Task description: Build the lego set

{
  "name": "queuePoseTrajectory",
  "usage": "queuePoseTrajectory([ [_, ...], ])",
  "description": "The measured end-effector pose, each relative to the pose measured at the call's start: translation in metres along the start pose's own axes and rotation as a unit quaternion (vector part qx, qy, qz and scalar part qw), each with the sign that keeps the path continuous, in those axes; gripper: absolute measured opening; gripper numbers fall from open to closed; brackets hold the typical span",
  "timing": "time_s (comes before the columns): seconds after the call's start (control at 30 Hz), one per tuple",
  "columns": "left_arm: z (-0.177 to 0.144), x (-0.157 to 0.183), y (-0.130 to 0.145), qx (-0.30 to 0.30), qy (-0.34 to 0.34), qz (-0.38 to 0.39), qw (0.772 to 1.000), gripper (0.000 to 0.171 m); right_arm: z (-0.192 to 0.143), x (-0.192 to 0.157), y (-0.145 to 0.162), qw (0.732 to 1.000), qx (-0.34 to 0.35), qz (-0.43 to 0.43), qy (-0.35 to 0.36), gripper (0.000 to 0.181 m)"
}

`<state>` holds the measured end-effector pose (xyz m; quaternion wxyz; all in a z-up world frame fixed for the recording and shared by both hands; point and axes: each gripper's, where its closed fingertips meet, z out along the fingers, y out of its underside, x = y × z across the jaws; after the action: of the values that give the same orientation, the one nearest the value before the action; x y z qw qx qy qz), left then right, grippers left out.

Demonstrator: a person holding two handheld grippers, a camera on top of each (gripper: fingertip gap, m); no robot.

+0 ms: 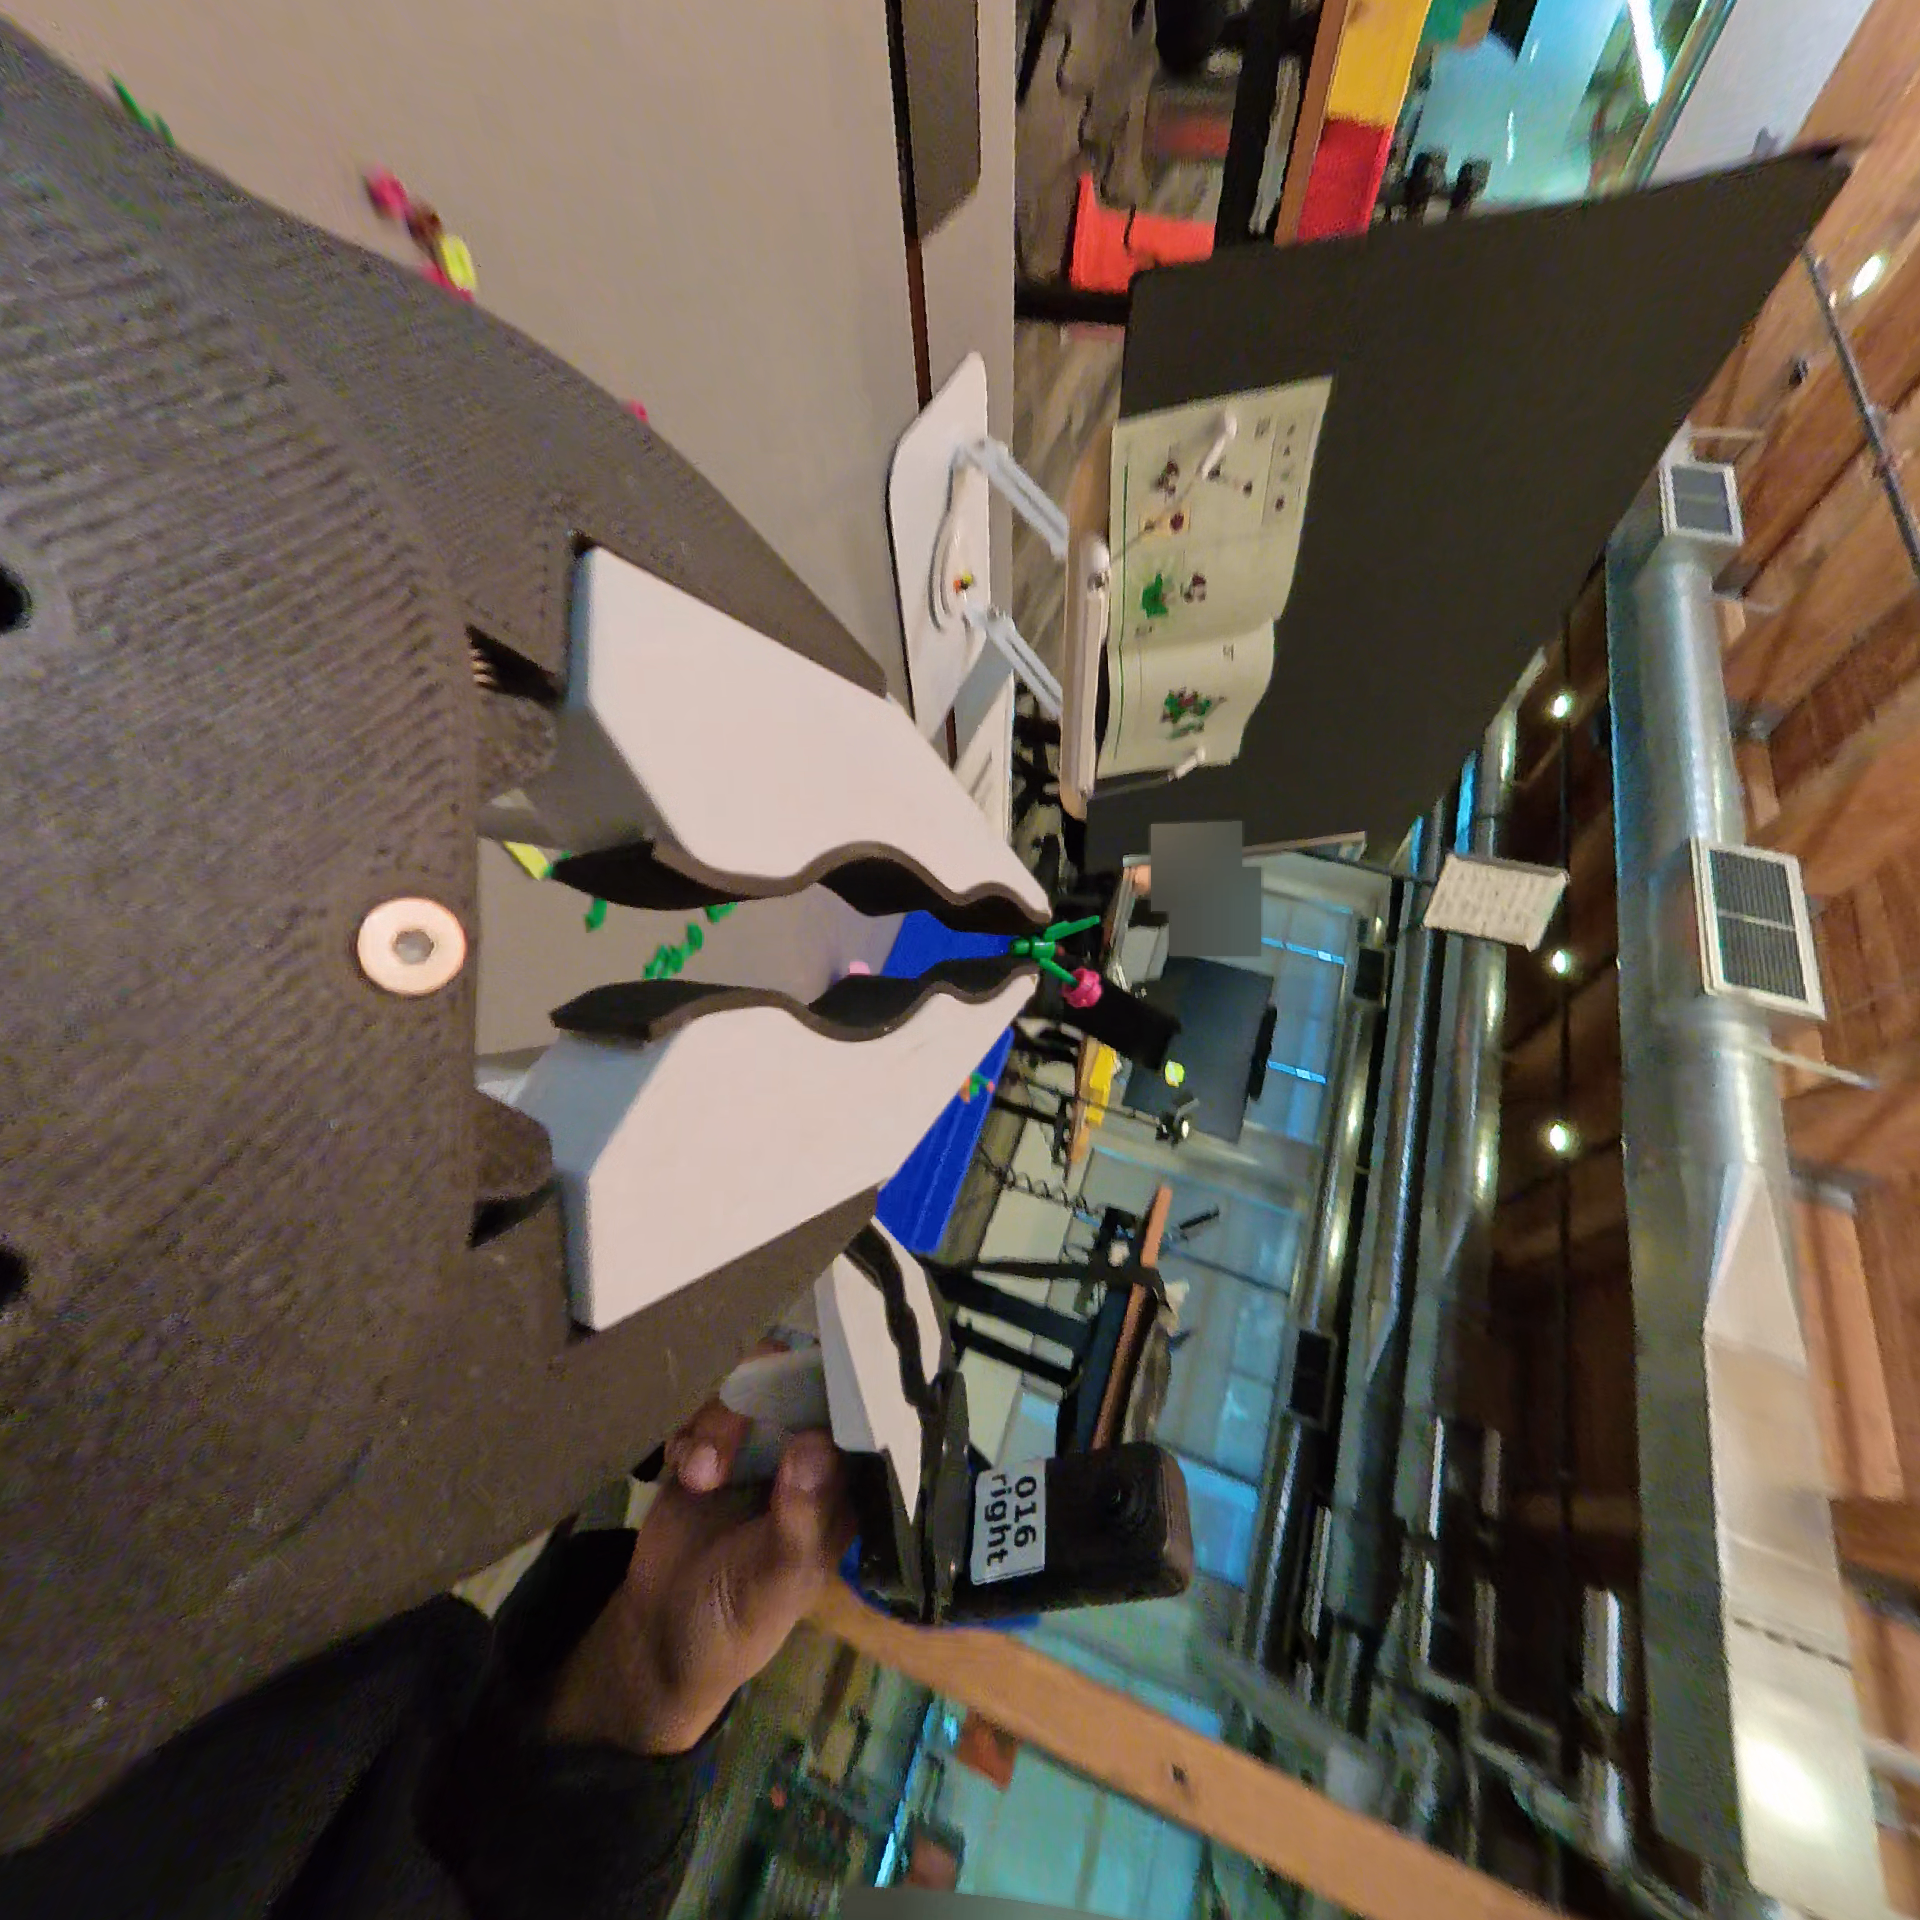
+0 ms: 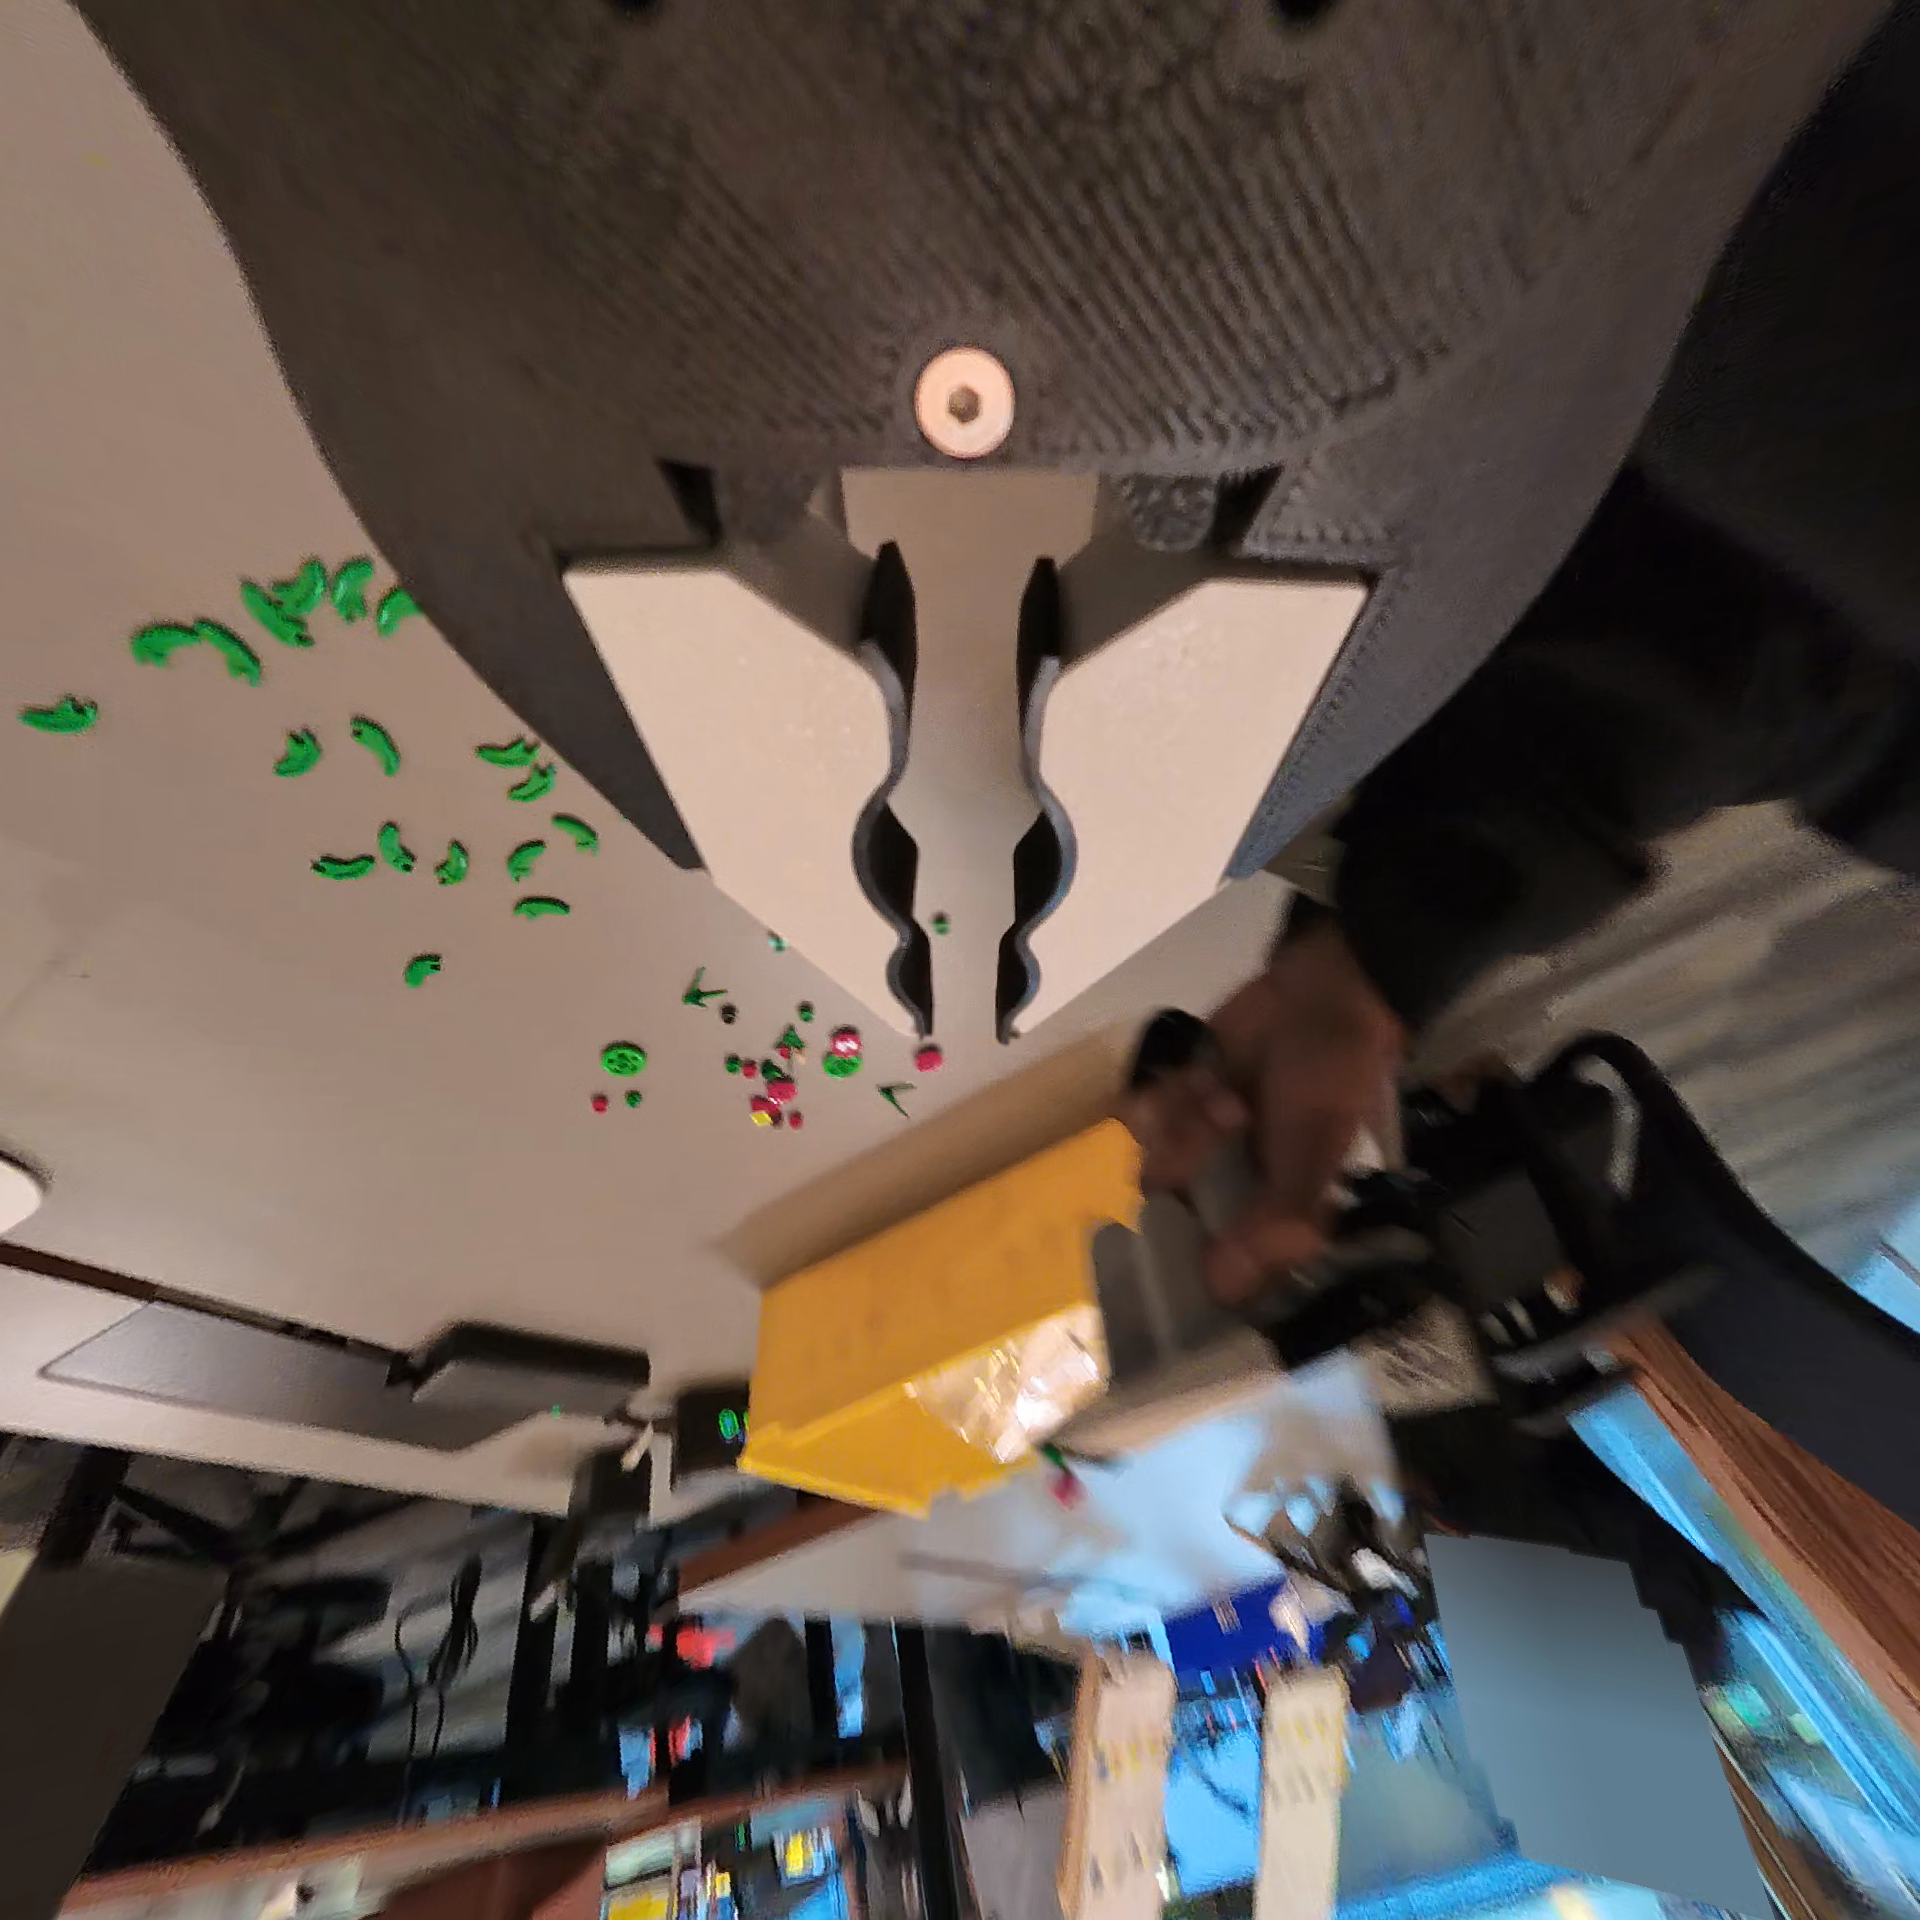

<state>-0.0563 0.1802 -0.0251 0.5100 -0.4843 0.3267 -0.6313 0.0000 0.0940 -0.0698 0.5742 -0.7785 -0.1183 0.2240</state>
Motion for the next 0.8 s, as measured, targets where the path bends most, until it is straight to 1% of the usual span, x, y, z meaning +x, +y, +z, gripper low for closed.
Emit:
queuePoseTrajectory([
  [0.1, -0.017, -0.015, -0.010, -0.006, -0.043, 0.034, 0.998, 0.001, 0.032, 0.014, 0.014, 1.000, -0.030, 0.008, -0.001, 0.011],
  [0.23, -0.036, -0.027, -0.024, -0.002, -0.083, 0.064, 0.994, 0.002, 0.071, 0.015, 0.021, 0.997, -0.047, 0.038, -0.036, 0.012],
  [0.33, -0.042, -0.026, -0.034, 0.019, -0.082, 0.062, 0.994, 0.001, 0.103, 0.022, 0.035, 0.996, -0.087, 0.008, -0.023, 0.011],
  [0.47, -0.045, -0.025, -0.039, 0.031, -0.080, 0.060, 0.994, 0.001, 0.139, 0.035, 0.060, 0.990, -0.140, -0.027, 0.000, 0.011],
  [0.6, -0.048, -0.024, -0.045, 0.044, -0.080, 0.062, 0.994, 0.001, 0.157, 0.065, 0.081, 0.977, -0.194, -0.070, 0.058, 0.011],
  [0.8, -0.049, -0.024, -0.047, 0.056, -0.077, 0.054, 0.994, 0.001, 0.178, 0.094, 0.080, 0.975, -0.203, -0.050, 0.080, 0.010],
])
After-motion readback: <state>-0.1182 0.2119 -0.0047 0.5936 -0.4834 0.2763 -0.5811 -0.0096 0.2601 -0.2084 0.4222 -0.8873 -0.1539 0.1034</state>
